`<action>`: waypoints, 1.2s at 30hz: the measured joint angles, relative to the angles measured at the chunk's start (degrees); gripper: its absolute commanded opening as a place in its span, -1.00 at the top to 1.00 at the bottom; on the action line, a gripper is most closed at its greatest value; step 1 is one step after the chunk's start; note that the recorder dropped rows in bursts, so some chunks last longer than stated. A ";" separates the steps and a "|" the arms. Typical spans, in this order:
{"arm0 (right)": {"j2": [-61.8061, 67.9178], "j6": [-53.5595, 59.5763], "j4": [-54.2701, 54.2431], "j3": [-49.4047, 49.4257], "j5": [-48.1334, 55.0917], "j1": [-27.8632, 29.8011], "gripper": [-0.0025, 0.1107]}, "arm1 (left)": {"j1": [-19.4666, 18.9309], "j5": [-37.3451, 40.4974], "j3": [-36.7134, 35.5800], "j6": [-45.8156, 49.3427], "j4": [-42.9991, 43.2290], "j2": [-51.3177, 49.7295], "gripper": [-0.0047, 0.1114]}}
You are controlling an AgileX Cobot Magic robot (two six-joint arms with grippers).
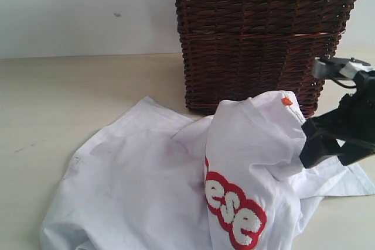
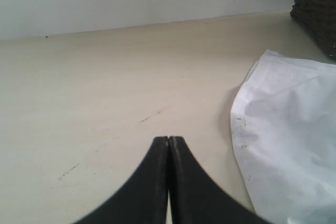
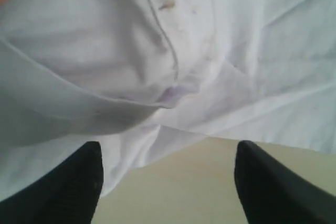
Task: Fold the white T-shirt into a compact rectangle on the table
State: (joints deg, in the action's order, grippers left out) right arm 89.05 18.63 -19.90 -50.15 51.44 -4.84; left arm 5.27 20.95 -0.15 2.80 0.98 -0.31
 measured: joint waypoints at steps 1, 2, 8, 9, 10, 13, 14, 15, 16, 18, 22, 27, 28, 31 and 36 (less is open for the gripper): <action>0.81 -1.55 2.05 0.65 -1.07 0.00 -0.01 | 0.00 0.00 0.00 0.00 0.00 0.00 0.92; 1.58 -4.21 4.35 1.11 -2.11 0.00 0.10 | 0.00 0.00 0.00 0.00 0.00 0.00 0.92; 7.33 -19.30 20.39 1.64 -4.58 0.00 0.93 | 0.00 0.00 0.00 0.00 0.00 0.00 0.92; 8.14 -19.95 21.14 1.64 -5.40 0.00 0.96 | 0.00 0.00 0.00 0.00 0.00 0.00 0.92; 8.88 -20.60 21.54 1.64 -6.97 0.00 0.96 | 0.00 0.00 0.00 0.00 0.00 0.00 0.92; 10.52 -21.03 19.90 1.64 -15.06 0.00 0.96 | 0.00 0.00 0.00 0.00 0.00 0.00 0.92; 11.01 -21.03 19.38 1.64 -17.57 0.00 0.96 | 0.00 0.00 0.00 0.00 0.00 0.00 0.92; 11.46 -21.03 19.12 1.64 -18.96 0.00 0.96 | 0.00 0.00 0.00 0.00 0.00 0.00 0.92; 12.13 -21.13 19.25 1.64 -19.68 0.00 0.96 | 0.00 0.00 0.00 0.00 0.00 0.00 0.92; 13.98 -22.08 21.16 1.64 -19.26 0.00 0.96 | 0.00 0.00 0.00 0.00 0.00 0.00 0.92; 17.71 -31.01 28.96 0.86 -15.20 0.00 0.96 | 0.00 0.00 0.00 0.00 0.00 0.00 0.92; 19.91 -36.60 35.61 -0.95 -7.68 -0.44 0.96 | 0.00 0.00 0.00 0.00 0.00 0.00 0.92; 20.32 -36.91 37.14 -1.09 -4.56 -0.44 0.96 | 0.00 0.00 0.00 0.00 0.00 0.00 0.92; 21.55 -36.91 40.48 0.43 7.28 -0.44 0.96 | 0.00 0.00 0.00 0.00 0.00 0.00 0.92; 20.93 -35.85 39.33 7.21 14.46 -0.07 0.96 | 0.00 0.00 0.00 0.00 0.00 0.00 0.92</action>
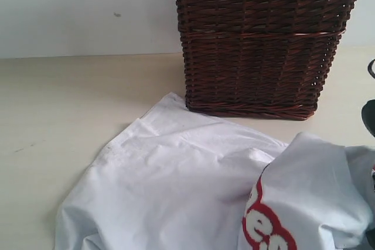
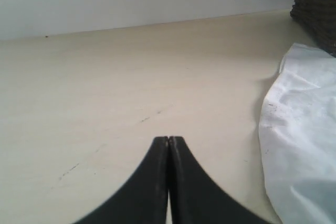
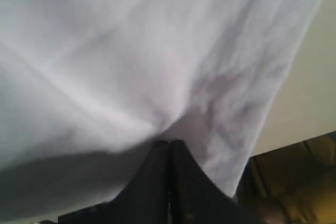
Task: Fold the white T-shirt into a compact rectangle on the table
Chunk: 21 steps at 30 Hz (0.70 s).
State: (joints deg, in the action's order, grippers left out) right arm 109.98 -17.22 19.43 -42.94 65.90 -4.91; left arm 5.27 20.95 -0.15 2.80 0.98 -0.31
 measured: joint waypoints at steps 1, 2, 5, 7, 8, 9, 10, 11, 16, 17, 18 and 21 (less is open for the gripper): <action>-1.18 0.33 -0.40 0.69 0.32 0.00 0.96 | 0.00 0.00 0.00 0.00 0.00 0.00 0.92; -2.26 0.86 -0.87 1.09 0.54 0.00 0.96 | 0.00 0.00 0.00 0.00 0.00 0.00 0.92; -7.65 3.54 -3.59 1.40 0.82 0.00 0.96 | 0.00 0.00 0.00 0.00 0.00 0.00 0.92; -12.25 6.36 -6.63 1.50 0.15 0.00 0.96 | 0.00 0.00 0.00 0.00 0.00 0.00 0.92; -14.21 7.37 -8.06 1.39 -0.63 0.00 0.96 | 0.00 0.00 0.00 0.00 0.00 0.00 0.92; -16.81 8.42 -9.51 1.13 -1.75 0.00 0.96 | 0.00 0.00 0.00 0.00 0.00 0.00 0.92; -19.48 9.36 -11.03 0.71 -3.50 0.00 0.96 | 0.00 0.00 0.00 0.00 0.00 0.00 0.92; -22.30 10.59 -12.67 0.42 -5.77 0.00 0.96 | 0.00 0.00 0.00 0.00 0.00 0.00 0.92; -36.09 16.17 -23.03 0.03 -18.50 0.00 0.96 | 0.00 0.00 0.00 0.00 0.00 0.00 0.92; -38.75 18.20 -26.08 0.03 -20.60 0.00 0.96 | 0.00 0.00 0.00 0.00 0.00 0.00 0.92; -40.78 20.14 -29.42 0.03 -22.11 0.00 0.96 | 0.00 0.00 0.00 0.00 0.00 0.00 0.92; -46.83 29.73 -39.79 0.03 -23.11 0.00 0.96 | 0.00 0.00 0.00 0.00 0.00 0.00 0.92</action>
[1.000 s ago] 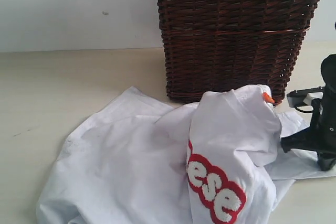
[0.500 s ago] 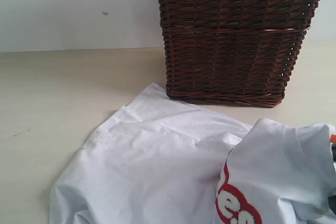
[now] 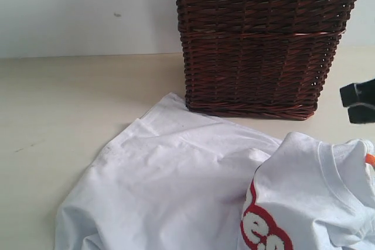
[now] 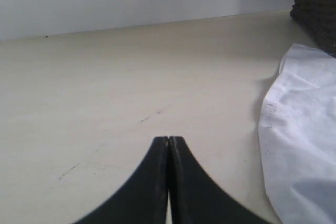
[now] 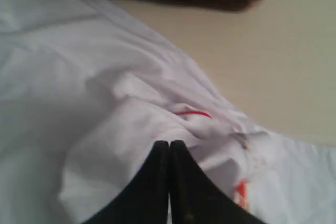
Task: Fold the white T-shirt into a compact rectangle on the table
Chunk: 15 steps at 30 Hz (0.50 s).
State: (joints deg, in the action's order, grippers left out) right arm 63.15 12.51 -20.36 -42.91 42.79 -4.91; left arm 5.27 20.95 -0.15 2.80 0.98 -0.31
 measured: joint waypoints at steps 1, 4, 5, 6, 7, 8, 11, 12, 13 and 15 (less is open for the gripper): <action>-1.88 3.62 -3.96 0.00 0.54 0.00 0.96 | 0.00 0.00 0.00 0.00 0.00 0.00 0.92; -8.52 16.03 -17.81 0.00 3.83 0.00 0.89 | 0.00 0.00 0.00 0.00 0.00 0.00 0.92; -11.09 19.59 -21.89 0.00 4.98 0.00 0.87 | 0.00 0.00 0.00 0.00 0.00 0.00 0.92; -12.36 20.68 -23.03 0.00 5.25 0.00 0.84 | 0.00 0.00 0.00 0.00 0.00 0.00 0.92; -14.30 21.86 -24.16 0.00 5.50 0.00 0.83 | 0.00 0.00 0.00 0.00 0.00 0.00 0.92; -15.23 22.27 -24.40 0.00 5.66 0.00 0.83 | 0.00 0.00 0.00 0.28 0.40 0.00 0.92; -18.38 22.72 -24.93 0.18 6.41 0.00 0.83 | 0.00 -5.30 0.00 1.73 2.03 0.00 0.92; -19.04 22.72 -25.18 0.67 6.55 0.00 0.83 | 0.00 -10.15 0.00 0.46 -0.59 0.00 0.92; -19.30 22.72 -25.34 1.09 6.56 0.00 0.83 | 0.00 -13.69 0.00 -1.17 -2.54 0.00 0.92; -19.42 22.72 -25.47 1.76 6.80 0.00 0.83 | 0.00 -22.34 0.00 -3.60 -5.08 0.00 0.92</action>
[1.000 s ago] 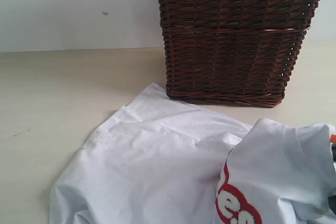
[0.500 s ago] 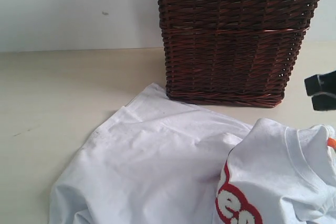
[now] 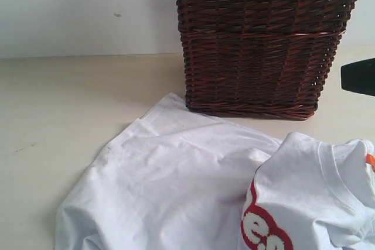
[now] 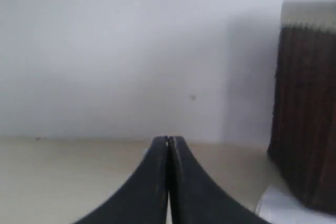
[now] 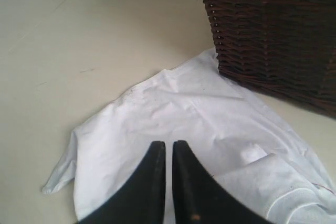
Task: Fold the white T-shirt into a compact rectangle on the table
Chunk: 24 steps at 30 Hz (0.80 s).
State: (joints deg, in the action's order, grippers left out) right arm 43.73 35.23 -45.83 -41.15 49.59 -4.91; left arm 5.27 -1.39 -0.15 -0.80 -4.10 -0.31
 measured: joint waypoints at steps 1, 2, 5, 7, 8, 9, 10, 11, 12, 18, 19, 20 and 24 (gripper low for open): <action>0.00 0.10 -0.09 0.00 0.13 0.00 0.83 | 0.00 -4.54 0.00 -5.76 -2.00 0.00 0.92; 0.00 0.10 -0.09 0.00 0.13 0.00 0.83 | 0.00 -7.36 0.00 -12.81 -4.02 0.00 0.92; -0.21 0.10 -0.35 0.00 0.13 0.00 0.83 | 1.92 -5.44 1.72 -35.74 13.44 -0.84 0.92; -0.21 0.10 -0.62 0.00 0.25 0.00 0.83 | 5.53 -5.01 2.33 -48.97 28.22 -4.18 0.92; -0.21 0.24 -0.88 0.00 0.25 0.00 0.83 | 7.48 -5.61 2.44 -55.59 34.61 -6.86 0.92; -0.21 0.36 -1.02 0.00 0.25 0.00 0.83 | 10.07 -6.79 2.73 -62.06 42.74 -10.18 0.92; -0.21 0.62 -1.13 0.00 0.25 0.00 0.83 | 12.64 -7.98 3.37 -68.13 50.28 -14.05 0.92; -0.21 0.80 -1.13 0.00 0.25 0.00 0.83 | 14.63 -8.93 4.23 -72.31 57.02 -17.52 0.92; -0.21 0.94 -1.13 0.00 0.25 0.00 0.83 | 16.93 -9.48 5.64 -76.51 62.78 -22.09 0.92; -0.21 1.28 -1.36 0.00 0.25 0.00 0.83 | 24.88 -9.50 13.78 -84.34 76.75 -49.35 0.92; -0.21 1.43 -1.36 0.00 0.25 0.00 0.83 | 25.94 -9.99 14.20 -84.52 77.63 -53.83 0.92; -0.21 1.43 -1.45 0.00 0.25 0.00 0.83 | 26.85 -10.12 14.44 -84.80 78.39 -57.41 0.92; -0.21 1.43 -1.57 0.00 0.25 0.00 0.83 | 31.06 -8.47 14.66 -87.94 83.42 -73.57 0.92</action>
State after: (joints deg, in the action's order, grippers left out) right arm 43.52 36.66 -47.39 -41.15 49.84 -4.91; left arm 36.34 -9.86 14.52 -88.74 79.32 -73.88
